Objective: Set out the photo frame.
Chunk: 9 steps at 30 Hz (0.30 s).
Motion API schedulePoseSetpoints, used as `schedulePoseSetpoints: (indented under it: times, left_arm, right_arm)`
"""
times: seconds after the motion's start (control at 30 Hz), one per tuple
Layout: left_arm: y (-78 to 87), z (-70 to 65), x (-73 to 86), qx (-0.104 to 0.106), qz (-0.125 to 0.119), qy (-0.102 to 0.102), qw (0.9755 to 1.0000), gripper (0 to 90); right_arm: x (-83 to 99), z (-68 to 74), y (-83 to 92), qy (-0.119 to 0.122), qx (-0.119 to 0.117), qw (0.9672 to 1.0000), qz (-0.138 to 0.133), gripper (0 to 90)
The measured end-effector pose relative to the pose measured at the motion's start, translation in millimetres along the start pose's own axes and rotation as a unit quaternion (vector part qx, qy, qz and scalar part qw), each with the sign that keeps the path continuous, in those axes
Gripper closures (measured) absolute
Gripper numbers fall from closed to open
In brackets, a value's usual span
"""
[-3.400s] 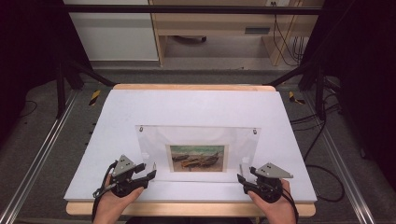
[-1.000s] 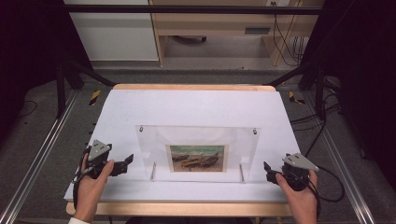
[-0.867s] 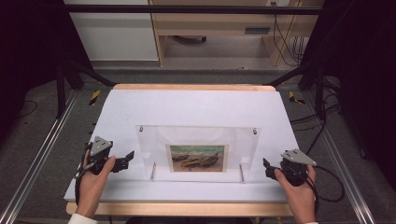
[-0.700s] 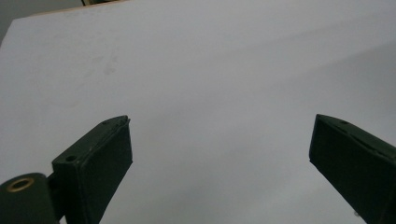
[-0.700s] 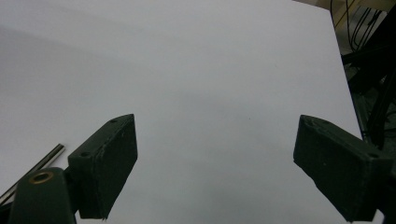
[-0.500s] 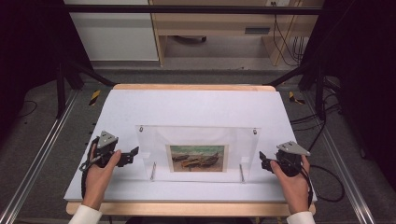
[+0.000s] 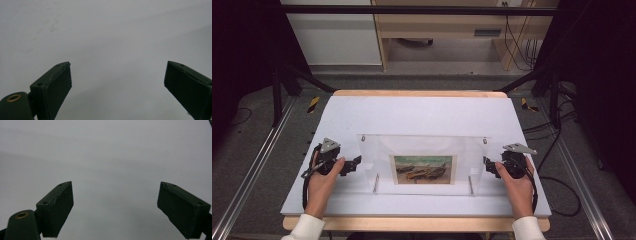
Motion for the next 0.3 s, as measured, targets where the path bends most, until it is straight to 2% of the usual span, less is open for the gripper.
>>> schedulePoseSetpoints:
  times: [0.1,0.17,0.23,0.3]
  left_arm:
    - [3.4,-1.6,6.9,0.008,0.003,0.012,0.9999,7.7]
    - [7.7,-2.7,10.5,0.015,0.001,0.022,0.9997,7.5]
    - [13.8,-2.2,11.6,0.012,-0.009,0.029,0.9995,7.1]
    - [19.1,-2.3,11.9,0.008,-0.016,0.023,0.9996,7.0]
  right_arm:
    - [7.4,-1.6,-3.1,-0.007,-0.001,0.9998,0.021,13.0]
    - [13.7,-4.0,-1.9,-0.003,0.004,0.9995,0.03,13.0]
    - [19.3,-5.5,2.7,-0.002,0.007,0.9995,0.031,13.0]
    - [21.5,-6.8,8.2,0.005,0.013,0.9997,0.022,13.0]
Point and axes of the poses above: each handheld gripper's, and its own axes: y roughly backward along the jaws, x roughly out of its underside, z roughly to its left, the point moved 7 cm from there along -y, roughly forward along the jaws, and after that the axes turned 10 degrees about -y, right-handed, at the moved point
